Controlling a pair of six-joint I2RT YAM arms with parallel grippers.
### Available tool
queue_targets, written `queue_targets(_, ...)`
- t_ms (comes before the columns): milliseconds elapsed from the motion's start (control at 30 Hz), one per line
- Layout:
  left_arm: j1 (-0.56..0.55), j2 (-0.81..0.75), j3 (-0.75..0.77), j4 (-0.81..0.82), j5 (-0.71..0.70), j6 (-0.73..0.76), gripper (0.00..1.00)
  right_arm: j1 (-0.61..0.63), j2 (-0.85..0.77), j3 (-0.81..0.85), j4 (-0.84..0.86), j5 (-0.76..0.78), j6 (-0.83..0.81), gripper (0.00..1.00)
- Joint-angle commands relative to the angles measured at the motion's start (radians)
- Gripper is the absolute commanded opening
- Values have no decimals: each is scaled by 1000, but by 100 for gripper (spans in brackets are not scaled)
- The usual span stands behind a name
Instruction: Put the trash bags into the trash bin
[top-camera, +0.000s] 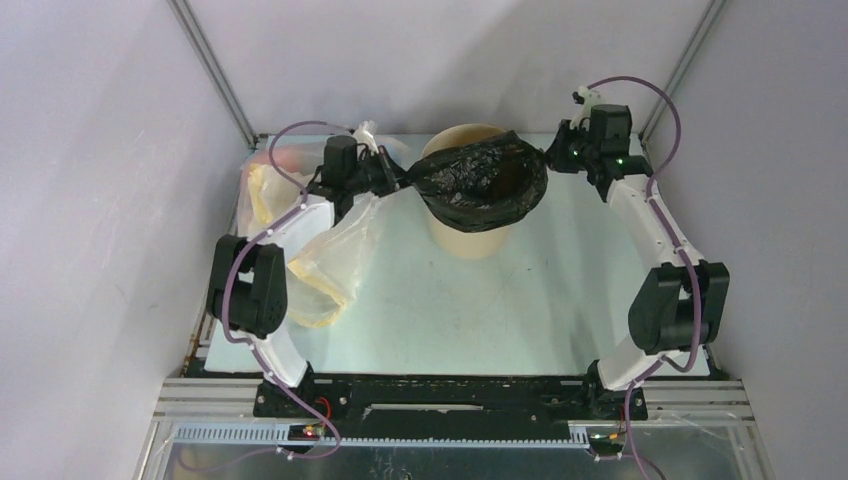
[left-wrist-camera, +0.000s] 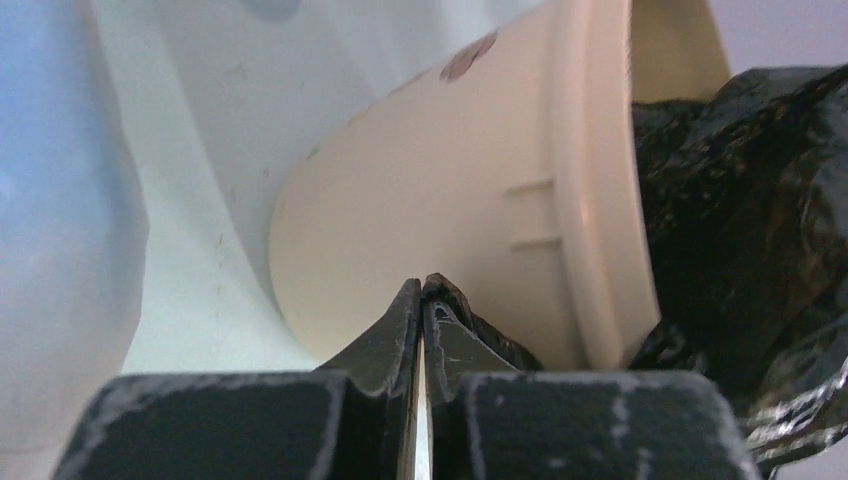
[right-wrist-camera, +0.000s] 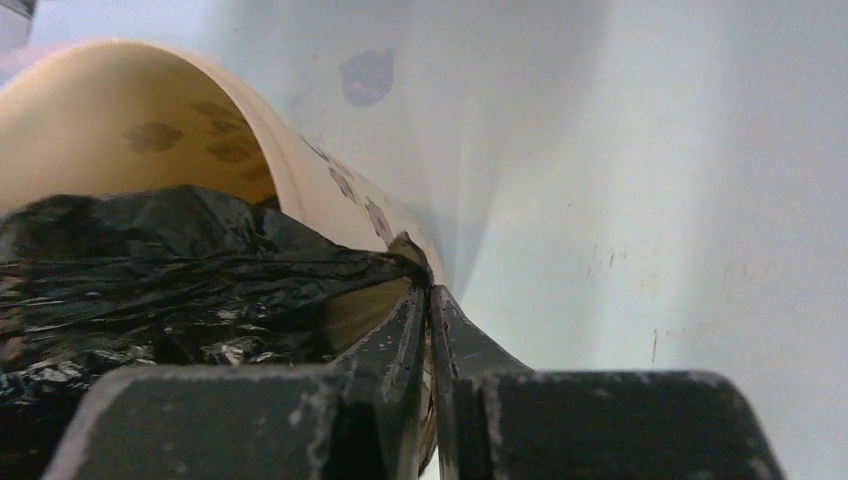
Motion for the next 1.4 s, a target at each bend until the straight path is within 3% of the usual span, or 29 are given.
queue_targets(0,-4,72,116,23,62,22,7,-28,-21,23,92,-56,-14,10)
queue_targets(67,-5,105,150,54,101,8,12,-43,28,49,105,-121,5,17)
queue_targets(133,-5,130,174,77,134,-13,25,-67,76,76,124,-222,44,24)
queue_targets(333,-4,182,210,127,185,-39,46,-102,185,104,236,-426,193,35)
queue_targets(633,-9,247,245,219,271,-123,43,-110,229,92,226,-541,282,36)
queue_targets(967,-12,202,185,220,309,-125,42,-56,-91,-290,221,-414,261,35)
queue_targets(1233,6,85,114,101,189,-60,51,-110,-273,-326,106,-207,179,37)
queue_targets(1367,25,-36,12,83,74,-21,56,-104,-390,-314,125,-170,118,46)
